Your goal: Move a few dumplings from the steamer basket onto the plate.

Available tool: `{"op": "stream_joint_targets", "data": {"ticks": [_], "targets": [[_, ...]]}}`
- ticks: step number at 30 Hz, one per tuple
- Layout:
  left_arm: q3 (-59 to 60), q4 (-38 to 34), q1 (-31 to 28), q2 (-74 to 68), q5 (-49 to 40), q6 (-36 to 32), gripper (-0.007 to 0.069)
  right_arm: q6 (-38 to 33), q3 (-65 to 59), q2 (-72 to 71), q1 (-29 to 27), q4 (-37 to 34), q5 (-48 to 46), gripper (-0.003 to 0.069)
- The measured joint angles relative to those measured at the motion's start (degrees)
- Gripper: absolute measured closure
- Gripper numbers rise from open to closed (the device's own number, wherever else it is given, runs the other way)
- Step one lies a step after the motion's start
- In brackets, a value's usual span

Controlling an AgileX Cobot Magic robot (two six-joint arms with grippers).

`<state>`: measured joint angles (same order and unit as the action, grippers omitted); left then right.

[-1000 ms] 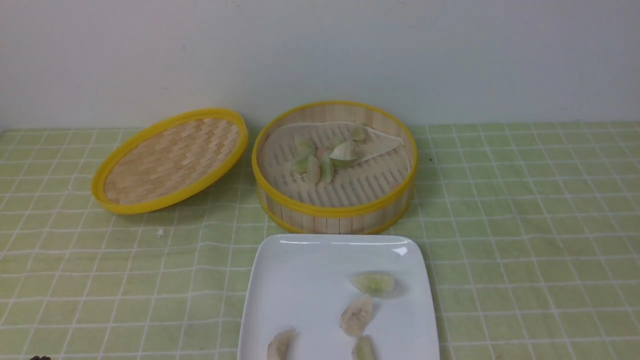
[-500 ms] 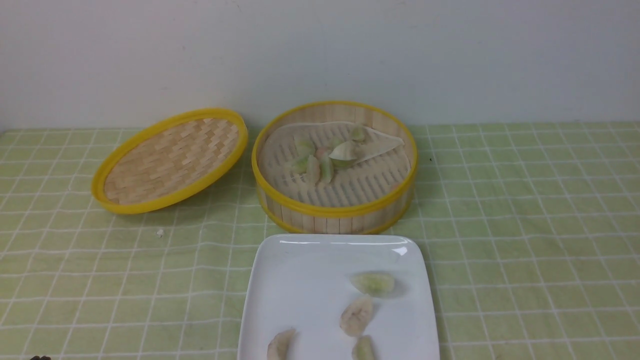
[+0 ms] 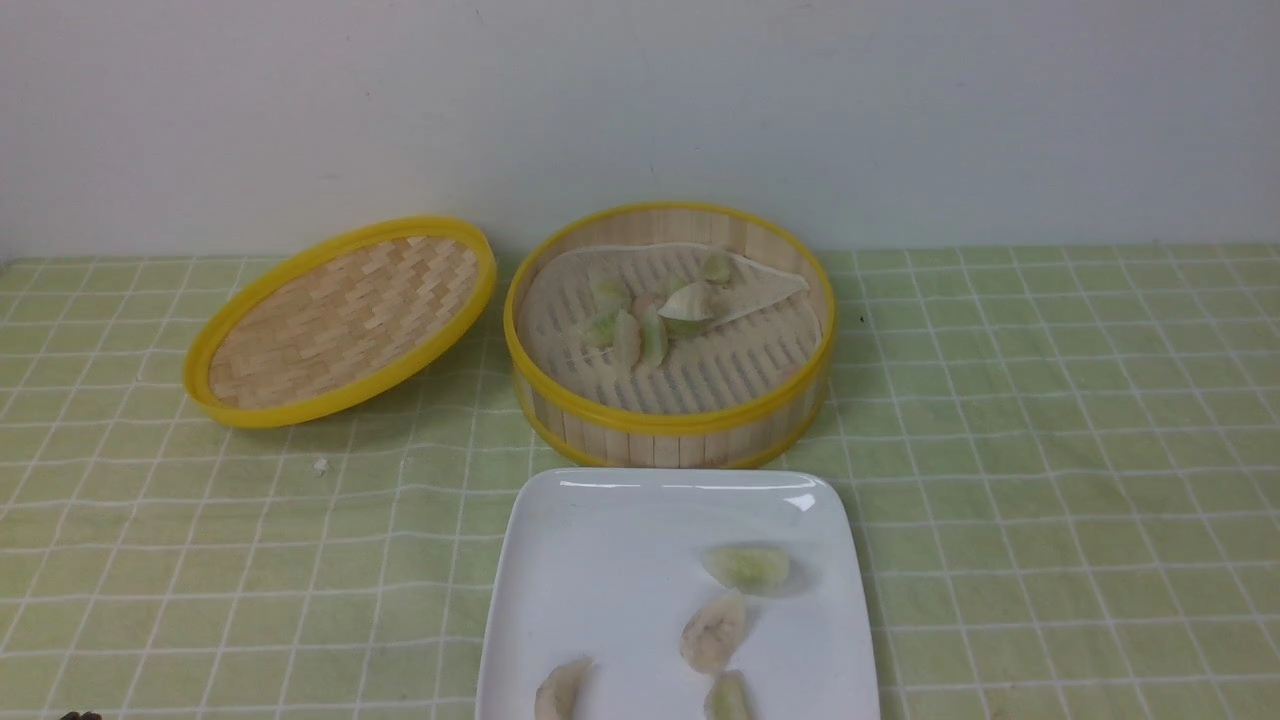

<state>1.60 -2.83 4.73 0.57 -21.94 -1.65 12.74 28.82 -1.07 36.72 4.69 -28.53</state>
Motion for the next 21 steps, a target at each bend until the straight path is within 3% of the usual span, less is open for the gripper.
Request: {"op": "stream_joint_targets", "data": {"ticks": [4,10,12,16,21], "targets": [[0.0,0.0,0.0,0.0,0.0,0.0,0.0631,-8.09,-3.22,0.0,0.0,-4.69,4.43,0.0673],[0.0,0.0,0.0,0.0,0.0,0.0,0.0631,-10.25,-7.57,0.0,-2.1,-4.69,6.32,0.0673],[0.0,0.0,0.0,0.0,0.0,0.0,0.0631,-10.31,-9.51,0.0,-5.47,-4.69,6.42,0.0673],[0.0,0.0,0.0,0.0,0.0,0.0,0.0631,-10.35,-16.76,0.0,-20.26,-4.31,6.47,0.0673],[0.0,0.0,0.0,0.0,0.0,0.0,0.0631,-10.35,-26.28,0.0,-32.6,-3.45,6.42,0.0673]]}}
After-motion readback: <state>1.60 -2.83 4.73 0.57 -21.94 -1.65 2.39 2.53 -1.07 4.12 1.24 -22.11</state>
